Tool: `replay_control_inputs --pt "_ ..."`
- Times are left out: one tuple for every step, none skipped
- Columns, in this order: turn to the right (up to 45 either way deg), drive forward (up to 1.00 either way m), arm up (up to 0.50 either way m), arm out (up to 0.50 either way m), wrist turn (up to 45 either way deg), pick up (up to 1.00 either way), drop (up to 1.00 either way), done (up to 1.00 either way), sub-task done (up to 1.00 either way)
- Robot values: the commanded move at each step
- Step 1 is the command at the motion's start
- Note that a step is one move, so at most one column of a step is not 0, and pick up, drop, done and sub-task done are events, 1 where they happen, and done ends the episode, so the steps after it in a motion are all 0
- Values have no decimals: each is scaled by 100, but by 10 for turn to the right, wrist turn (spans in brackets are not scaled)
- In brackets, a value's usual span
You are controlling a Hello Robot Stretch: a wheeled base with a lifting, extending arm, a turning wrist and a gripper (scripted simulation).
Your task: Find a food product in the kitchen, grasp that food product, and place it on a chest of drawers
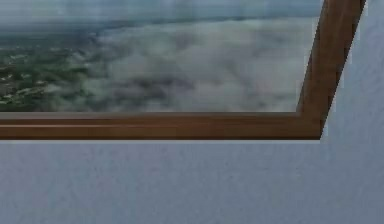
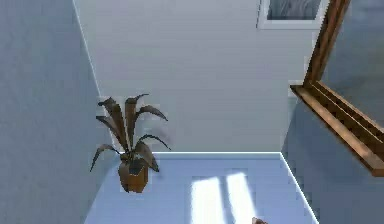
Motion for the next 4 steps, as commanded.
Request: replay_control_inputs --pt "-450 0 0 0 0 0 0 0 0" --pt "-450 0 0 0 0 0 0 0 0" --pt "-450 0 0 0 0 0 0 0 0" --pt "-60 0 0 0 0 0 0 0 0"
